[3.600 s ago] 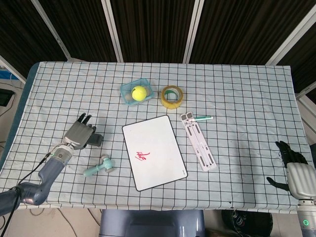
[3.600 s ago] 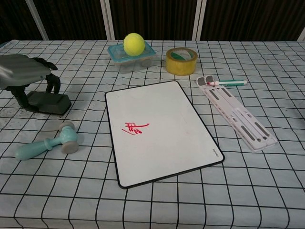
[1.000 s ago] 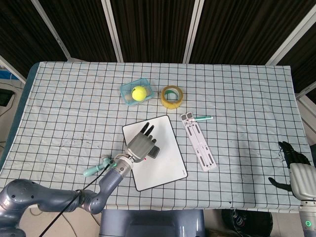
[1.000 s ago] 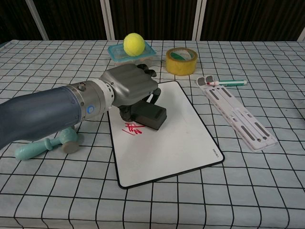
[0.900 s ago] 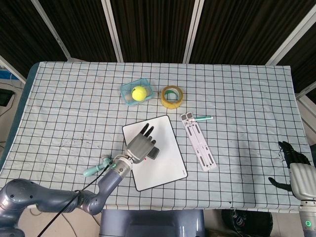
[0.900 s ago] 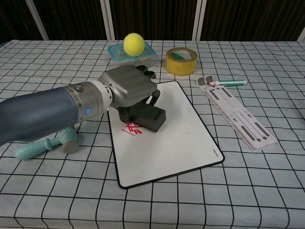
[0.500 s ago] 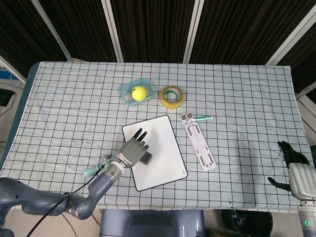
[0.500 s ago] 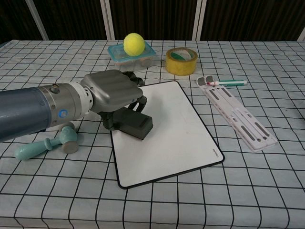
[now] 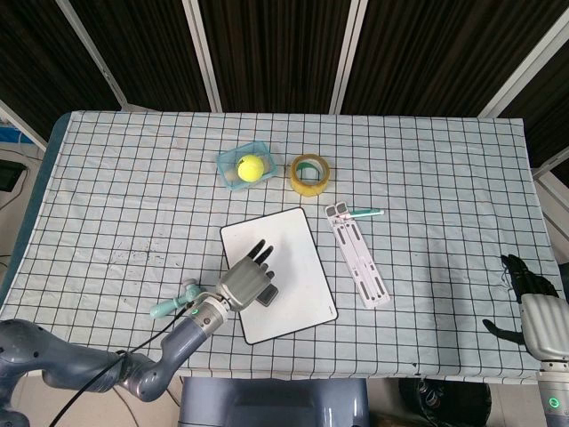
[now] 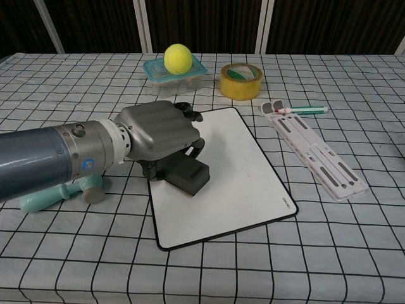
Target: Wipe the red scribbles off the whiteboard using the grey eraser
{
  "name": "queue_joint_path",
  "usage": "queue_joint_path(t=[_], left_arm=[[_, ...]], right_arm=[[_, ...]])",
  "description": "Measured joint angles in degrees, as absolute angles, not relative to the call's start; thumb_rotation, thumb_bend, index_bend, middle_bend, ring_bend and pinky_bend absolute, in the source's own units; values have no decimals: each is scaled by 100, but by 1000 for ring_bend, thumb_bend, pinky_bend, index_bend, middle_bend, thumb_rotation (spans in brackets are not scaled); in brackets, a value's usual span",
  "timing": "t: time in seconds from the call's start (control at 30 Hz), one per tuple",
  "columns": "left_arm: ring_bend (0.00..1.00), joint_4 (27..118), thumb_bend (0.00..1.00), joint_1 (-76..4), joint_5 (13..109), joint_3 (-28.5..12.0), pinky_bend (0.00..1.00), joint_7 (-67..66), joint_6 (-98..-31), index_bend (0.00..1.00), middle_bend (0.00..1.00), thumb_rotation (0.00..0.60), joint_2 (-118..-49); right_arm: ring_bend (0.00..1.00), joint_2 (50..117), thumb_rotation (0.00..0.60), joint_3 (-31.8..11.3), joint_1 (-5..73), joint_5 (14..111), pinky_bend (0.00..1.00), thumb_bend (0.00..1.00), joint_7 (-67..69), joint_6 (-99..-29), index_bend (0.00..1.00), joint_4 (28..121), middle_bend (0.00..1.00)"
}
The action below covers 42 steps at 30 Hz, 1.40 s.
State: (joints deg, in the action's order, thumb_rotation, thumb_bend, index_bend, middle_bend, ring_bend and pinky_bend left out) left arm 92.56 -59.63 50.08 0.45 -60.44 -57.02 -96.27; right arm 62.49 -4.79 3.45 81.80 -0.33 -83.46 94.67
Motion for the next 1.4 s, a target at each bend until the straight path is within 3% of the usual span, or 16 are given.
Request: queue_joint_path(t=[0.73,1.1,1.4], left_arm=[[0,7808,299,-6182,4812,-418,19,-5725,-5467,401,441,600,-10197],[0,8257,298,-6157,5032,-451,19,-5765,-5727,404,443,600,-9901],[0,9334,298,-6011,5069,-547,20,-5941,-6177,404,441,600,-8776]], right_arm=[[201,6236,600,-481,345,8165,214,71,-11,-8328,64,9488,109],[201,6244,600,-479,345,8164,214,71,0,-8323,64,9475,109],[201,6251,600,-472,336,8179,214,71,-20,-8341,64,9483,109]])
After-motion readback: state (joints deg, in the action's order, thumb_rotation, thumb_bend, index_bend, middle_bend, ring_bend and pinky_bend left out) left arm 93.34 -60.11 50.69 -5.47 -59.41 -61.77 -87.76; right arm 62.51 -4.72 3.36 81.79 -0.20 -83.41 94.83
